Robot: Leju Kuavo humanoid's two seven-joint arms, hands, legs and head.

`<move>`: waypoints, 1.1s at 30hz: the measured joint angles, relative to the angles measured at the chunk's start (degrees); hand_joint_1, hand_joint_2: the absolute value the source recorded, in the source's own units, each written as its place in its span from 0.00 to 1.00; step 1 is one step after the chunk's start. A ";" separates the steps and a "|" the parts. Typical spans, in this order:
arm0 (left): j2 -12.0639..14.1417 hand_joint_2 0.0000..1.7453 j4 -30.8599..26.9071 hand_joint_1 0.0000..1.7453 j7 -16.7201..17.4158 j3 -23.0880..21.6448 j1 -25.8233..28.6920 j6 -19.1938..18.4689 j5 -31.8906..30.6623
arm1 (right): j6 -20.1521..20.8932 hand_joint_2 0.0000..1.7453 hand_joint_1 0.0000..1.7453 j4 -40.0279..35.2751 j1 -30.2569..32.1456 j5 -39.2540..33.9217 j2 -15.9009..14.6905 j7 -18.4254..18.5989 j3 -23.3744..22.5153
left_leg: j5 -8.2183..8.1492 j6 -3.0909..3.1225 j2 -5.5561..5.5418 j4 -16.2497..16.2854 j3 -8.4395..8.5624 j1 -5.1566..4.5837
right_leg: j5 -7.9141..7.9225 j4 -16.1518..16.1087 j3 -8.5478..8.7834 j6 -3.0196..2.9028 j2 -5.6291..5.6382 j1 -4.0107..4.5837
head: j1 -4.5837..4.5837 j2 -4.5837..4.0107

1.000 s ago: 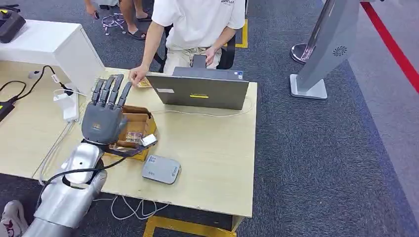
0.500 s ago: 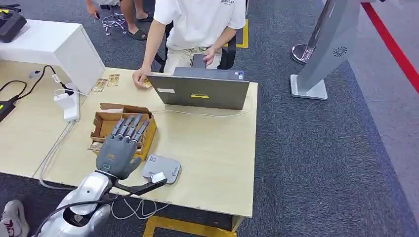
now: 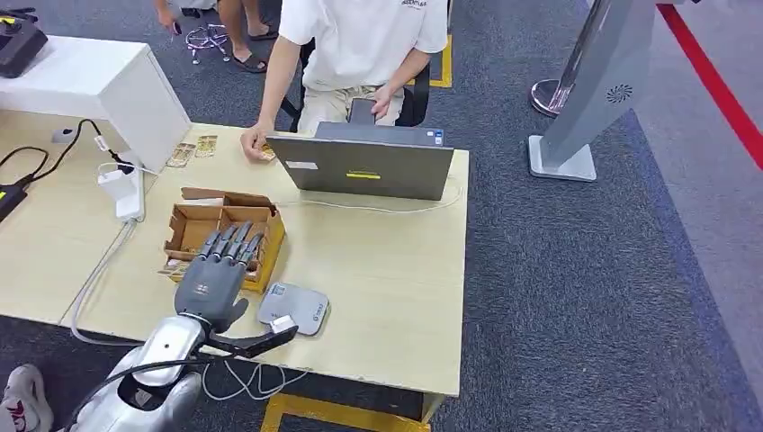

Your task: Pass the card to the sensor for recognition and then transmit it.

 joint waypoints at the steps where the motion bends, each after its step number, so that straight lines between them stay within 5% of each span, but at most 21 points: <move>1: 0.00 1.00 0.18 0.00 0.27 0.00 -0.12 0.00 0.00 | 0.00 1.00 0.00 0.00 0.00 0.07 0.00 0.02 0.00 | 0.00 0.00 0.00 0.00 0.00 0.00 | 0.00 0.00 0.00 0.00 0.00 0.00 | 0.00 0.00; 33: -0.04 1.00 5.42 0.00 4.11 3.43 -2.43 -0.09 -2.12 | 0.00 1.00 0.00 0.00 0.16 0.94 0.00 0.61 0.00 | 0.00 0.00 0.00 0.00 -0.01 0.00 | 0.00 0.01 0.03 0.00 -0.01 0.00 | 0.02 0.00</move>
